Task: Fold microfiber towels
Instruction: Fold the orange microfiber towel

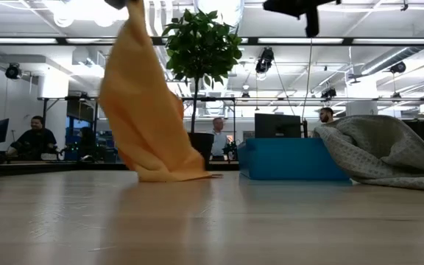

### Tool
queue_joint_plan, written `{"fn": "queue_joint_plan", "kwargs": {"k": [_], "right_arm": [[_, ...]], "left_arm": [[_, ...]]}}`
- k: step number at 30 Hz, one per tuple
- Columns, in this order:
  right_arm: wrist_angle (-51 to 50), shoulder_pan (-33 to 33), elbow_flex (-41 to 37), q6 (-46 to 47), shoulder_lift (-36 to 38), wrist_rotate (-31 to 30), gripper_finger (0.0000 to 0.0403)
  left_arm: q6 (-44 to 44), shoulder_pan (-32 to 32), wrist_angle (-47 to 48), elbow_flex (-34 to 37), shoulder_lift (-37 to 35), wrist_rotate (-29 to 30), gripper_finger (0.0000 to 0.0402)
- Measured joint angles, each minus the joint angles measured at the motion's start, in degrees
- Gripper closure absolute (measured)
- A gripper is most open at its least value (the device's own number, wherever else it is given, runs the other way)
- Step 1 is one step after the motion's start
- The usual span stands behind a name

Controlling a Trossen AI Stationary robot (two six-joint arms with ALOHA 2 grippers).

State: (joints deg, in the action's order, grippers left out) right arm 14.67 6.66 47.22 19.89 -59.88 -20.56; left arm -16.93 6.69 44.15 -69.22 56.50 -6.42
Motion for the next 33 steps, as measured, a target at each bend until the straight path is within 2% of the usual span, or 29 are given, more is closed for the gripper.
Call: {"fn": "queue_joint_plan", "kwargs": {"k": [5,10,13,16,21,27,30,33], "right_arm": [[11.57,0.0,0.69,0.71,-6.19,2.4,0.0394],[10.34,-0.02,5.51,0.66,-10.55,7.7,0.0394],[5.36,-0.02,9.44,0.64,-12.13,10.65,0.0394],[-3.23,-0.02,13.7,0.61,-12.72,13.36,0.0394],[-16.42,-0.86,19.16,-0.87,-12.63,14.78,0.0394],[-15.65,-1.51,20.24,0.39,-12.73,18.28,0.0385],[-15.73,-1.62,20.15,2.68,-13.58,20.43,0.0358],[-14.68,-2.63,20.15,1.96,-15.12,20.45,0.032]], "left_arm": [[-5.54,-2.53,21.24,-17.09,9.38,-0.13,0.0402],[-15.04,-3.9,45.8,-36.6,24.04,0.94,0.0402],[-16.47,-5.21,44.4,-42.65,28.71,3.37,0.0401],[-24.81,-7.68,45.53,-48.44,32.19,4.03,0.0401],[-28.85,-9.88,45.23,-52.14,35.16,12.49,0.0401],[-37.28,-12.17,44.98,-52.62,34.38,25.27,0.0401],[-40.61,-13.24,44.44,-52.56,34.35,32.56,0.0401],[-38.96,-13.37,42.62,-52.57,34.2,33.99,0.0401]]}}
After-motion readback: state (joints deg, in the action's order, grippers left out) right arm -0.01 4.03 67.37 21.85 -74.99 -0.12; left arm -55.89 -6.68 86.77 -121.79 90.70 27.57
